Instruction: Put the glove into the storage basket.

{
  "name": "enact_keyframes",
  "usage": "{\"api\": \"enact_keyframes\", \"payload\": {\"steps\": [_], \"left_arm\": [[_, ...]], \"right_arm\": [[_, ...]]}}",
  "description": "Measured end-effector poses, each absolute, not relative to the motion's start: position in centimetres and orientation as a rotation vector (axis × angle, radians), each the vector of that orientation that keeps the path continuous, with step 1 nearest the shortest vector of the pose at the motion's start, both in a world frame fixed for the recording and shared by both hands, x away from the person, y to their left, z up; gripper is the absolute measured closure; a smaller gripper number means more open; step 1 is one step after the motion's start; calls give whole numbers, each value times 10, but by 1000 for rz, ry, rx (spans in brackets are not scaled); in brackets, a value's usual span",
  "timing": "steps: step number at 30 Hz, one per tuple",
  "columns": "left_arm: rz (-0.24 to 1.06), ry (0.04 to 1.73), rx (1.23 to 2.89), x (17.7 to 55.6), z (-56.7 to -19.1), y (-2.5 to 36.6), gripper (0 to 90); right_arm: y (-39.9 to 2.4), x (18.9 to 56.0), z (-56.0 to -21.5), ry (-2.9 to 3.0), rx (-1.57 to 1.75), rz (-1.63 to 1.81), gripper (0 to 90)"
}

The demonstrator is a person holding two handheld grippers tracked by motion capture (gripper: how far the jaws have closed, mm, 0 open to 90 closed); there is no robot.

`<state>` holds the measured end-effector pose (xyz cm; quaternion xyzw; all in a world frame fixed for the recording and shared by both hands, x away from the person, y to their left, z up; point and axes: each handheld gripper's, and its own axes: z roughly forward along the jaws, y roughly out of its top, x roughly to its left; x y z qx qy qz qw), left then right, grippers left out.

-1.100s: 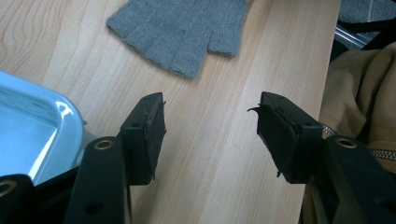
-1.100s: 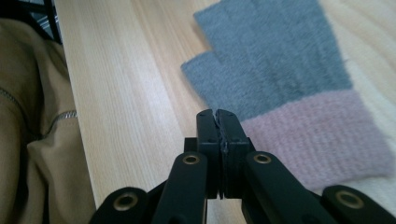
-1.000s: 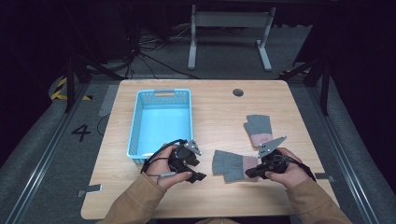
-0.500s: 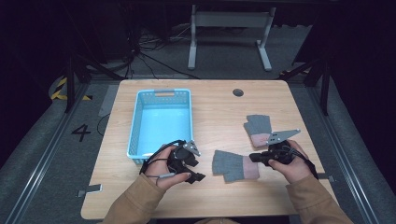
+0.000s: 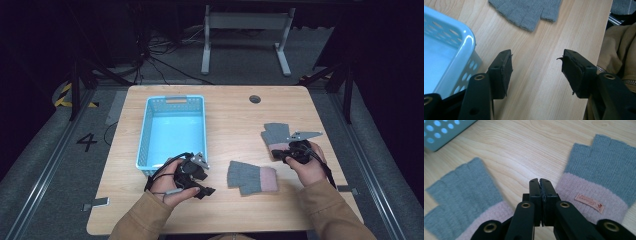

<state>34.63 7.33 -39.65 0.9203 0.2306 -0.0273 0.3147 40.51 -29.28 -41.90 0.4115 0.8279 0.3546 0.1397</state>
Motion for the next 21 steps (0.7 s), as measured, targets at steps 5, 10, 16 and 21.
{"api": "enact_keyframes", "payload": {"steps": [5, 10, 16, 21], "left_arm": [[-62, 620, 2425, 344, -397, 78, 422], [-58, 636, 2416, 342, -398, 81, 422], [-58, 636, 2416, 342, -397, 81, 422], [-62, 620, 2418, 343, -396, 79, 422]], "right_arm": [[-288, 415, -430, 2410, 1201, 987, 890], [-282, 420, -437, 2435, 1200, 951, 891], [-286, 421, -441, 2435, 1217, 920, 893], [-294, 419, -441, 2433, 1235, 903, 893]]}}
